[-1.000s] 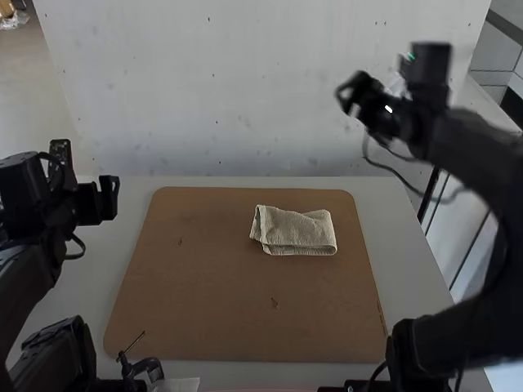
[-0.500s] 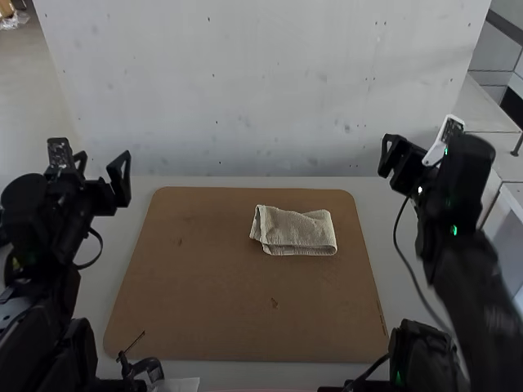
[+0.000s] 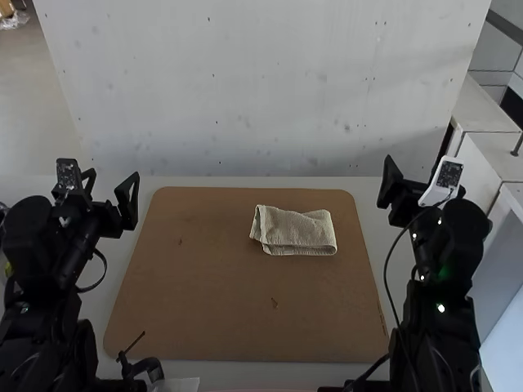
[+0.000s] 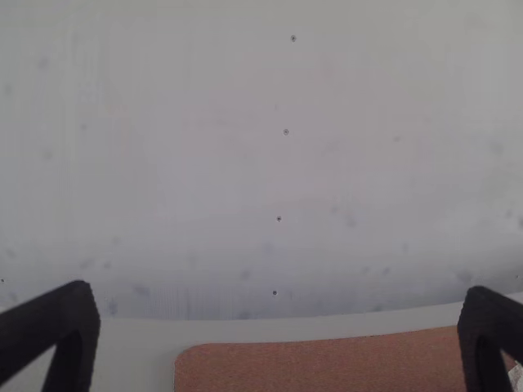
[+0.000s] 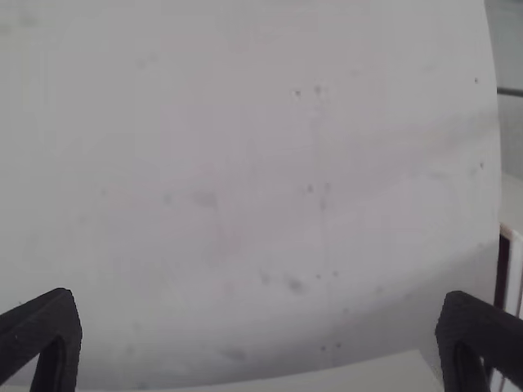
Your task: Fold the towel.
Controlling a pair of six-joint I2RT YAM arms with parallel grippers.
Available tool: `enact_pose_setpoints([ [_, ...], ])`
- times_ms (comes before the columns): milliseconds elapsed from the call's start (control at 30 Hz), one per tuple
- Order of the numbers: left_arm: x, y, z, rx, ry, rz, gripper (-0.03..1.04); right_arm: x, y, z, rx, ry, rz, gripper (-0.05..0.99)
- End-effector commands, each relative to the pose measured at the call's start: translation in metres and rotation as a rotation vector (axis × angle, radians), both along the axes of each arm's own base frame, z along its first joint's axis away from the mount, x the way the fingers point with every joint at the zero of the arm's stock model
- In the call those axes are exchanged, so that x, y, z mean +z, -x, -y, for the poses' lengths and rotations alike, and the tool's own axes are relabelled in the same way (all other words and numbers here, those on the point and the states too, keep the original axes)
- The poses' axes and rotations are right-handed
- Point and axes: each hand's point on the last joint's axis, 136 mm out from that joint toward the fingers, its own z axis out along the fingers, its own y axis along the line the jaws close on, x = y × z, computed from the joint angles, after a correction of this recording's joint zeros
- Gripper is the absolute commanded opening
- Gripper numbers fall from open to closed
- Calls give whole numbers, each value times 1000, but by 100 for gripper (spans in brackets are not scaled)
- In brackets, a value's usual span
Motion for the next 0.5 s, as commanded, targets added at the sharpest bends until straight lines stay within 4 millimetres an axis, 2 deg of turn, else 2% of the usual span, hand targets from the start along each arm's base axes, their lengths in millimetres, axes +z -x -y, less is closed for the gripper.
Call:
enact_pose_setpoints([
  [0, -14, -2, -4, 24, -22, -29, 100, -11, 0, -11, 61, 31, -15, 96],
  [133, -18, -3, -7, 37, -18, -49, 99, -35, -4, -26, 125, -2, -110, 97],
  [233, -18, -3, -7, 37, -18, -49, 99, -35, -4, -41, 190, -25, -114, 97],
  [367, -18, -3, -8, 45, -16, -49, 98, -38, -4, -45, 199, 35, -120, 97],
  [467, -19, -3, -11, 65, -13, -54, 98, -40, -2, -59, 258, 61, -126, 97],
])
